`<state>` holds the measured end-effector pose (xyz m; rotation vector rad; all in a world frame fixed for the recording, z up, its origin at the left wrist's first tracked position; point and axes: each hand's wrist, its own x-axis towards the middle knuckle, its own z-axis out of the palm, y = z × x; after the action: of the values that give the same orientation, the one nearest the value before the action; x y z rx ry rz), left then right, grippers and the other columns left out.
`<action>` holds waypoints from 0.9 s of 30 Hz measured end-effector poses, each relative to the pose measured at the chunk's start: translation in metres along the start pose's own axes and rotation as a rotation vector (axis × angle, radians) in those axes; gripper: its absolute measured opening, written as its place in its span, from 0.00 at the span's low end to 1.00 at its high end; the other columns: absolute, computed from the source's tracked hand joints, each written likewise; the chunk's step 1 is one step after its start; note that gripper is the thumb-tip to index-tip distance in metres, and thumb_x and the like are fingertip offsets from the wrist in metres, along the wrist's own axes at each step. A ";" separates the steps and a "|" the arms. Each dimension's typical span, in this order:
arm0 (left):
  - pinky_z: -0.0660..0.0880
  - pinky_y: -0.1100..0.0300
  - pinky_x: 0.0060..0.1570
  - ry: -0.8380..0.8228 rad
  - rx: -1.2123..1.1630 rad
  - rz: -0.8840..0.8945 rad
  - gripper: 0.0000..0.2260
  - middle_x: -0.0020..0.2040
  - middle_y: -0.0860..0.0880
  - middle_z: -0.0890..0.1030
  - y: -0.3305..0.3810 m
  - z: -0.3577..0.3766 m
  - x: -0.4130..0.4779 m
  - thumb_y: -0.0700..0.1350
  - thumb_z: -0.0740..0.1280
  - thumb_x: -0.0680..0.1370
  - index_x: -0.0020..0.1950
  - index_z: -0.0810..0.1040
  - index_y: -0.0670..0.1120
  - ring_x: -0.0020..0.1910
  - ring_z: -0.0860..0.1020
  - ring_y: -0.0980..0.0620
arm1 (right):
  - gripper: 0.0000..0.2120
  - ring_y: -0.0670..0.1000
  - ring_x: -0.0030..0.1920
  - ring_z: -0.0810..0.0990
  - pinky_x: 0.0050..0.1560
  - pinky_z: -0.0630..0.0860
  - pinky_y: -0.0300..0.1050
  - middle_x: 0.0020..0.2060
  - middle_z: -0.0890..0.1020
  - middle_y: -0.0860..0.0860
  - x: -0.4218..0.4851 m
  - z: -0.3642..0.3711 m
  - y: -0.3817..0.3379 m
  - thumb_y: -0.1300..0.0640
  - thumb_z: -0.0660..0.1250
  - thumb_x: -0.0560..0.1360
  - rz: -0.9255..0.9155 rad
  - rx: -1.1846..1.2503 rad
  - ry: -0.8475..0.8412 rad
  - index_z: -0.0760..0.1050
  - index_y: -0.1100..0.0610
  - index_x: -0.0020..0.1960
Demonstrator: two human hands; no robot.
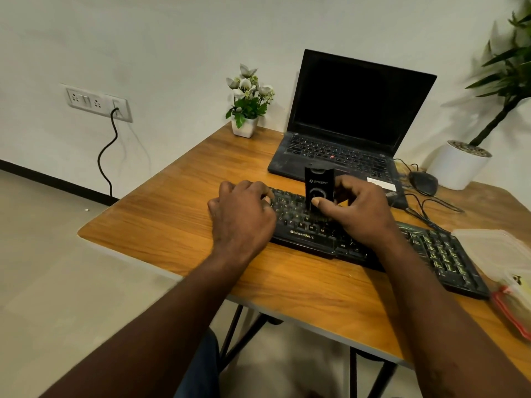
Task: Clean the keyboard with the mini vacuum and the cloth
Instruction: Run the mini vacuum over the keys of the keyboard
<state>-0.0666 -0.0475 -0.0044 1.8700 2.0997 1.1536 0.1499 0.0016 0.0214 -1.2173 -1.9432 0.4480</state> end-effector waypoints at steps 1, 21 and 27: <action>0.62 0.49 0.59 -0.008 0.016 0.004 0.12 0.60 0.56 0.78 0.000 0.000 0.000 0.49 0.63 0.81 0.62 0.80 0.55 0.64 0.67 0.52 | 0.16 0.42 0.45 0.83 0.42 0.82 0.42 0.49 0.86 0.44 0.002 0.001 0.001 0.49 0.77 0.74 0.004 -0.075 0.064 0.81 0.48 0.60; 0.68 0.47 0.61 0.029 -0.041 -0.030 0.17 0.58 0.56 0.76 0.001 -0.002 0.000 0.43 0.63 0.76 0.63 0.74 0.55 0.61 0.70 0.52 | 0.16 0.40 0.43 0.83 0.42 0.83 0.41 0.45 0.85 0.42 0.013 0.028 -0.016 0.45 0.78 0.72 -0.037 -0.098 0.116 0.83 0.50 0.57; 0.68 0.46 0.62 0.020 -0.035 -0.016 0.17 0.58 0.56 0.75 0.000 0.000 0.000 0.44 0.63 0.76 0.65 0.73 0.55 0.61 0.69 0.52 | 0.12 0.49 0.40 0.85 0.38 0.84 0.49 0.40 0.85 0.48 0.011 0.028 -0.013 0.47 0.78 0.73 -0.011 0.050 -0.007 0.83 0.50 0.53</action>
<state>-0.0665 -0.0472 -0.0044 1.8303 2.0869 1.2026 0.1179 0.0081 0.0169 -1.1747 -1.9323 0.4925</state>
